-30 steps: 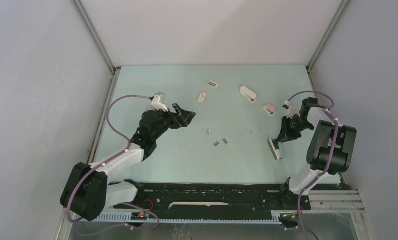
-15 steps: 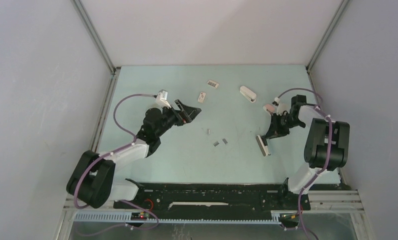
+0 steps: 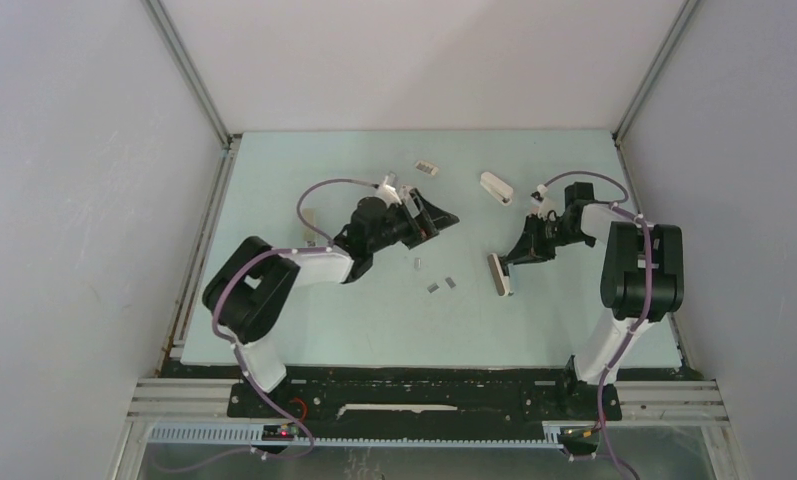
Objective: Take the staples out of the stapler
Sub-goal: Pick up the stapler from the center of the board.
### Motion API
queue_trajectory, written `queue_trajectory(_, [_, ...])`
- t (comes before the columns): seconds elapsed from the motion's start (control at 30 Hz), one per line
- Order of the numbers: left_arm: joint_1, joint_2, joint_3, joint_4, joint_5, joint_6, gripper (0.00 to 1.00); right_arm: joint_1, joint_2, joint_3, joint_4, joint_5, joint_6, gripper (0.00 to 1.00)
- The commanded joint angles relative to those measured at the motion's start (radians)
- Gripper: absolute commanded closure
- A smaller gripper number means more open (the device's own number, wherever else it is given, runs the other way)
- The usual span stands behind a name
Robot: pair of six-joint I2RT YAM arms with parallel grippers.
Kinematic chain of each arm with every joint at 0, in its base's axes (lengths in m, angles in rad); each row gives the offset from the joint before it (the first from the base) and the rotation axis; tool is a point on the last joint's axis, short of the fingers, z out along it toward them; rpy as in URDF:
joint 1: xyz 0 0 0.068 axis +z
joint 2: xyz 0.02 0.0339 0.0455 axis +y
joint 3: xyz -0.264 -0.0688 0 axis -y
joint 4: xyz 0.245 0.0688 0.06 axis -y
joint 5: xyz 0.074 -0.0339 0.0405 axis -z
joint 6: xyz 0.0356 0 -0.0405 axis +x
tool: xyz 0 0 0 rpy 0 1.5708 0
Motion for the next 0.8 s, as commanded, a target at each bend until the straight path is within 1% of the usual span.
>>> queue_trajectory(0.0, [-0.045, 0.081, 0.157, -0.118, 0.041, -0.026, 0.00, 0.007, 0.017, 0.031, 0.080, -0.093, 0.116, 0.93])
queue_trajectory(0.17, [-0.077, 0.190, 0.322, -0.310, 0.056, -0.004, 0.03, 0.011, 0.036, 0.032, 0.149, -0.135, 0.194, 0.93])
queue_trajectory(0.3, [-0.091, 0.271, 0.438, -0.420, 0.083, 0.000, 0.06, 0.010, 0.056, 0.032, 0.174, -0.165, 0.234, 0.93])
queue_trajectory(0.43, [-0.102, 0.321, 0.502, -0.469, 0.113, -0.005, 0.11, 0.003, 0.064, 0.032, 0.196, -0.190, 0.266, 0.94])
queue_trajectory(0.63, [-0.120, 0.370, 0.570, -0.519, 0.147, -0.002, 0.23, -0.002, 0.069, 0.032, 0.225, -0.222, 0.307, 0.94])
queue_trajectory(0.77, [-0.130, 0.392, 0.597, -0.537, 0.163, -0.002, 0.28, -0.004, 0.068, 0.032, 0.238, -0.238, 0.328, 0.93])
